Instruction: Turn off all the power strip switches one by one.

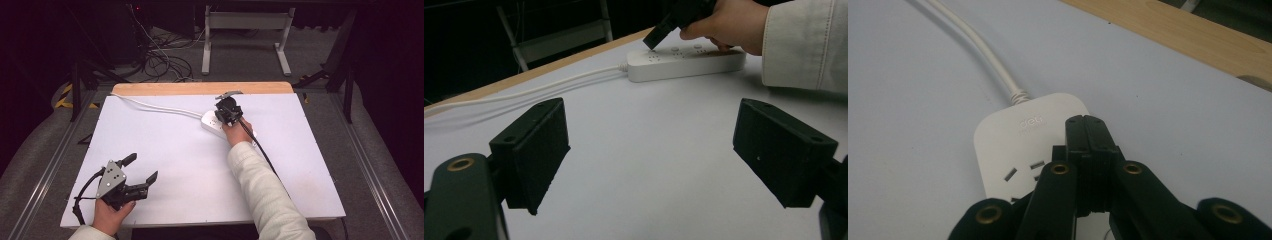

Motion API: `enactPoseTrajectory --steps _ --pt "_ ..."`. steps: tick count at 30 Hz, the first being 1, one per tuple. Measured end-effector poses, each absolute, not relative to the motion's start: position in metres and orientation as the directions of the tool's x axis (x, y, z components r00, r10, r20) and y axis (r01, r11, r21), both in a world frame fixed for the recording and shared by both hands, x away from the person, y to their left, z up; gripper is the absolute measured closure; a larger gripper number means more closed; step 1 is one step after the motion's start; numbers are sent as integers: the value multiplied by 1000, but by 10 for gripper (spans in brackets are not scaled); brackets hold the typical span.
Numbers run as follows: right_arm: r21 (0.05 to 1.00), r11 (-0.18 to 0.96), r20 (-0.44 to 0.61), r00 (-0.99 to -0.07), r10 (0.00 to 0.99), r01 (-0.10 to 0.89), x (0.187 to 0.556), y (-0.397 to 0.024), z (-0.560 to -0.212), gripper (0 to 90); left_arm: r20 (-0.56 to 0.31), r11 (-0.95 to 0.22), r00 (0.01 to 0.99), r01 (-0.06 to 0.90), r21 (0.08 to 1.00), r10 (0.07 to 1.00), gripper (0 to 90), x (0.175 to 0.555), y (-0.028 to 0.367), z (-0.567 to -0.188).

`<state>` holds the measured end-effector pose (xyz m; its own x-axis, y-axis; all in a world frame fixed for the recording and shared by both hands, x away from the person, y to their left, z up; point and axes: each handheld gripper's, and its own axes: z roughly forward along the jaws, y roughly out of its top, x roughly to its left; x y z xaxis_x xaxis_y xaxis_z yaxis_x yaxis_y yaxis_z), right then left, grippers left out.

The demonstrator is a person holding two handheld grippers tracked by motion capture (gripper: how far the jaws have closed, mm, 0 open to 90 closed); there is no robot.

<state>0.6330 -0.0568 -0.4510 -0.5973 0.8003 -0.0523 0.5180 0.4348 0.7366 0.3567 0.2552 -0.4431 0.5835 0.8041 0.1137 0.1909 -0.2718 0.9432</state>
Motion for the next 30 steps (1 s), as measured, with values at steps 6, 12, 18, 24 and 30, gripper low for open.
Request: enactPoseTrajectory --steps 6,12,18,24,30 --pt "735 440 -59 -598 800 516 633 -56 -452 900 114 -272 582 192 943 805 153 357 255 -443" --pt "733 447 -74 -594 801 512 632 -54 -455 900 110 -269 582 193 944 806 153 356 254 -443" --pt "733 462 -94 -598 796 500 630 -51 -456 900 109 -268 584 192 944 804 153 355 254 -443" --pt "733 458 -90 -596 798 503 630 -52 -456 900 110 -266 585 188 945 804 153 355 255 -442" --pt "735 448 -73 -598 798 508 631 -53 -456 900 105 -263 584 193 945 805 153 355 255 -443"
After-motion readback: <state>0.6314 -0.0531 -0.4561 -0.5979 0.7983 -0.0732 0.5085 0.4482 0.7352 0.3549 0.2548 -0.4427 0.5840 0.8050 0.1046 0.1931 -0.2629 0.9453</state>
